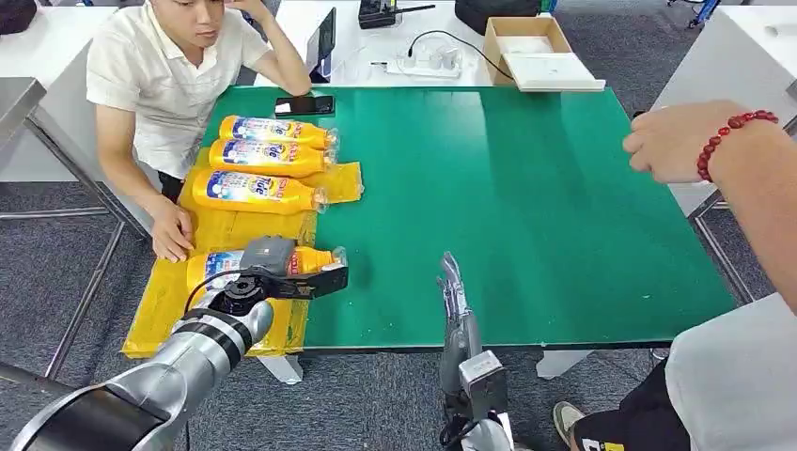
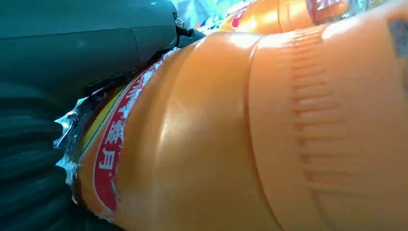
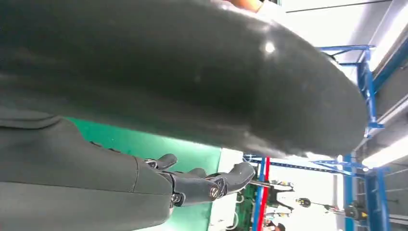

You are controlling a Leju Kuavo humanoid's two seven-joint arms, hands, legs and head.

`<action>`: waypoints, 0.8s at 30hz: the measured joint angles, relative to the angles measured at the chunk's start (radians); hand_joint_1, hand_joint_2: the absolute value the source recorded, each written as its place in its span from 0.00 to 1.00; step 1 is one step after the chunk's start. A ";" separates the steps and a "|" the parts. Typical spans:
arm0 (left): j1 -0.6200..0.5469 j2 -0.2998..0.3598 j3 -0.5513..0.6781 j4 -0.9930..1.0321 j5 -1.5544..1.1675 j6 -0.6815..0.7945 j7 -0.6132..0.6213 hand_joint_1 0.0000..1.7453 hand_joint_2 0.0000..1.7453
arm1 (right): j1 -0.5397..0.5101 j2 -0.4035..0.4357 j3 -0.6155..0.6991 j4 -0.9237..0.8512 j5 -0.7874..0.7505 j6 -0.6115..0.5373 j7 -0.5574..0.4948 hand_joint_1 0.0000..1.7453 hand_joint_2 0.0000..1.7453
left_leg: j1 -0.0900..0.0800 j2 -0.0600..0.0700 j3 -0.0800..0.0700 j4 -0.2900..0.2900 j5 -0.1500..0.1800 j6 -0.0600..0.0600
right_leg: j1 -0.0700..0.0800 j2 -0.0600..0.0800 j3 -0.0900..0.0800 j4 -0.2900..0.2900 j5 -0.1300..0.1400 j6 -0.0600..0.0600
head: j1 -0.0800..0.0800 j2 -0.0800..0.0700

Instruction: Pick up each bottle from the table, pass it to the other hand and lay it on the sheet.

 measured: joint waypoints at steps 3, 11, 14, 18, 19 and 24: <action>-0.003 0.000 0.010 0.009 0.013 0.001 -0.007 0.00 1.00 | -0.002 0.001 0.000 0.009 -0.002 -0.001 0.000 0.00 0.00 | 0.000 0.000 0.000 0.000 0.000 0.000 | 0.000 0.000 0.000 0.000 0.000 0.000 | 0.000 0.000; -0.021 -0.014 0.170 0.035 0.317 -0.087 -0.304 0.00 1.00 | -0.018 0.005 -0.001 0.063 -0.015 -0.009 -0.001 0.00 0.00 | 0.000 -0.003 0.003 0.000 0.000 0.000 | 0.000 -0.001 0.002 0.000 0.000 0.000 | 0.000 0.000; -0.020 -0.023 0.215 0.032 0.387 -0.102 -0.385 0.00 1.00 | -0.024 0.005 -0.002 0.073 -0.016 -0.013 -0.011 0.00 0.00 | -0.001 -0.005 0.003 0.000 0.000 0.000 | -0.001 -0.001 0.003 0.000 0.000 0.000 | 0.000 0.000; -0.010 -0.038 0.237 0.021 0.430 -0.103 -0.456 0.00 1.00 | -0.024 0.002 -0.005 0.075 -0.016 -0.015 -0.017 0.00 0.00 | -0.002 -0.005 0.003 0.000 0.001 0.001 | -0.001 -0.001 0.003 0.000 0.000 0.000 | 0.000 0.000; -0.004 -0.040 0.242 0.014 0.453 -0.111 -0.482 0.00 1.00 | -0.024 0.001 -0.005 0.075 -0.016 -0.015 -0.018 0.00 0.00 | -0.003 -0.004 0.003 0.000 0.000 0.001 | -0.002 -0.001 0.003 0.000 0.000 0.000 | 0.000 0.000; 0.064 -0.047 0.252 -0.081 0.667 -0.176 -0.654 0.00 1.00 | -0.019 -0.006 -0.009 0.076 -0.016 -0.015 -0.020 0.00 0.00 | -0.003 -0.004 0.001 0.000 0.000 0.001 | -0.001 -0.001 0.000 0.000 0.000 0.000 | 0.000 0.000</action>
